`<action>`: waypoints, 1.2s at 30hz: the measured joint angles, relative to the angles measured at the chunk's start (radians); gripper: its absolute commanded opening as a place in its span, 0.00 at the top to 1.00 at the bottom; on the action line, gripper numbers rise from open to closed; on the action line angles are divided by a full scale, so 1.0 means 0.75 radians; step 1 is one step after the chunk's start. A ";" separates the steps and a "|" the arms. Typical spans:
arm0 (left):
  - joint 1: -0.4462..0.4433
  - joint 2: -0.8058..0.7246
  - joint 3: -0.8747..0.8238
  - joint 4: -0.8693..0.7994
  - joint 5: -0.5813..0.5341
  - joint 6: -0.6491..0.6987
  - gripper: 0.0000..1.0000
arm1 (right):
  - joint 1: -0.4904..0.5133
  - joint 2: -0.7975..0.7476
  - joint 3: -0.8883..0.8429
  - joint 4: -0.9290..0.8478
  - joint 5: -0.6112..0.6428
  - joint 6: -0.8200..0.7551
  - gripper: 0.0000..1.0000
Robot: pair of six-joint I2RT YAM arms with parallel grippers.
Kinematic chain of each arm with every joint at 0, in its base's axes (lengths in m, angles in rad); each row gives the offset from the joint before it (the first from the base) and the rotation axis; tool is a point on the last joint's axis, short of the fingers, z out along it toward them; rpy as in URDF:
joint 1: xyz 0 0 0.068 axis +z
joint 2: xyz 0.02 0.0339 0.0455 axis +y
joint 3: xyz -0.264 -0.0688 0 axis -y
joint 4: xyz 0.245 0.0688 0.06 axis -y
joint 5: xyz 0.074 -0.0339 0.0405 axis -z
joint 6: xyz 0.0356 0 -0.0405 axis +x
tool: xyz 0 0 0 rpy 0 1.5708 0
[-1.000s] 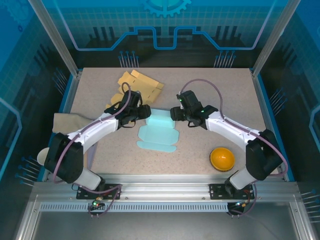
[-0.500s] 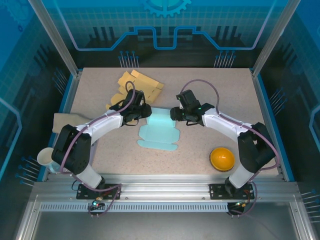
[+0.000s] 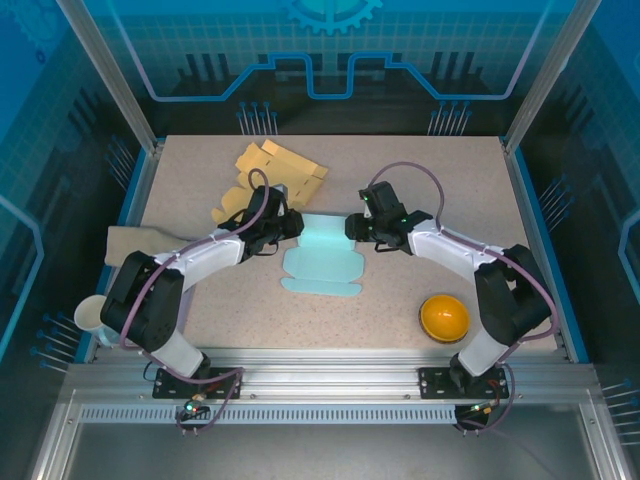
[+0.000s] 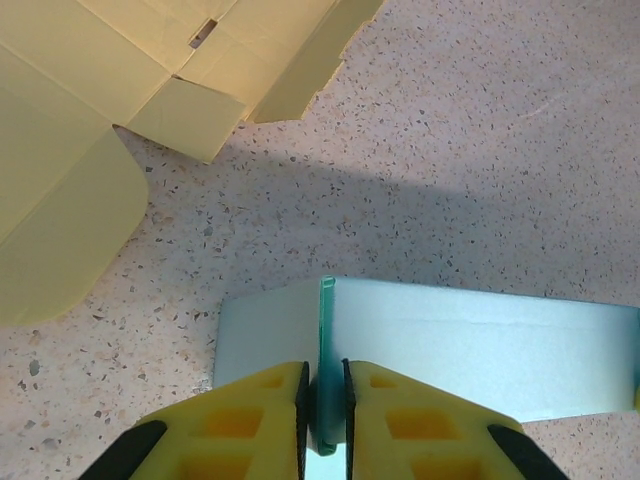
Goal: Fold the paper box
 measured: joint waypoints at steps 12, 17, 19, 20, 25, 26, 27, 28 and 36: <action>-0.002 -0.002 0.120 -0.246 -0.023 0.064 0.59 | 0.000 -0.101 0.038 -0.170 0.030 -0.269 0.42; -0.002 -0.046 0.180 -0.360 -0.063 0.094 0.53 | 0.022 -0.108 0.221 -0.277 0.012 -0.623 0.39; -0.002 -0.103 0.182 -0.402 -0.084 0.097 0.52 | 0.043 -0.084 0.324 -0.331 -0.006 -0.748 0.38; -0.002 -0.140 0.182 -0.426 -0.095 0.095 0.52 | 0.056 -0.058 0.383 -0.352 -0.016 -0.809 0.38; -0.002 -0.339 0.117 -0.479 -0.113 0.063 0.52 | 0.128 0.148 0.624 -0.427 -0.043 -1.071 0.38; -0.002 -0.386 0.073 -0.488 -0.112 0.051 0.52 | 0.143 0.202 0.662 -0.443 -0.044 -1.110 0.39; -0.002 -0.427 0.023 -0.495 -0.112 0.042 0.52 | 0.153 0.249 0.694 -0.463 -0.045 -1.135 0.39; -0.002 -0.456 -0.019 -0.501 -0.113 0.036 0.52 | 0.159 0.296 0.724 -0.483 -0.049 -1.153 0.39; -0.001 -0.570 -0.276 -0.592 -0.112 -0.001 0.52 | 0.156 0.484 0.826 -0.579 -0.055 -1.133 0.41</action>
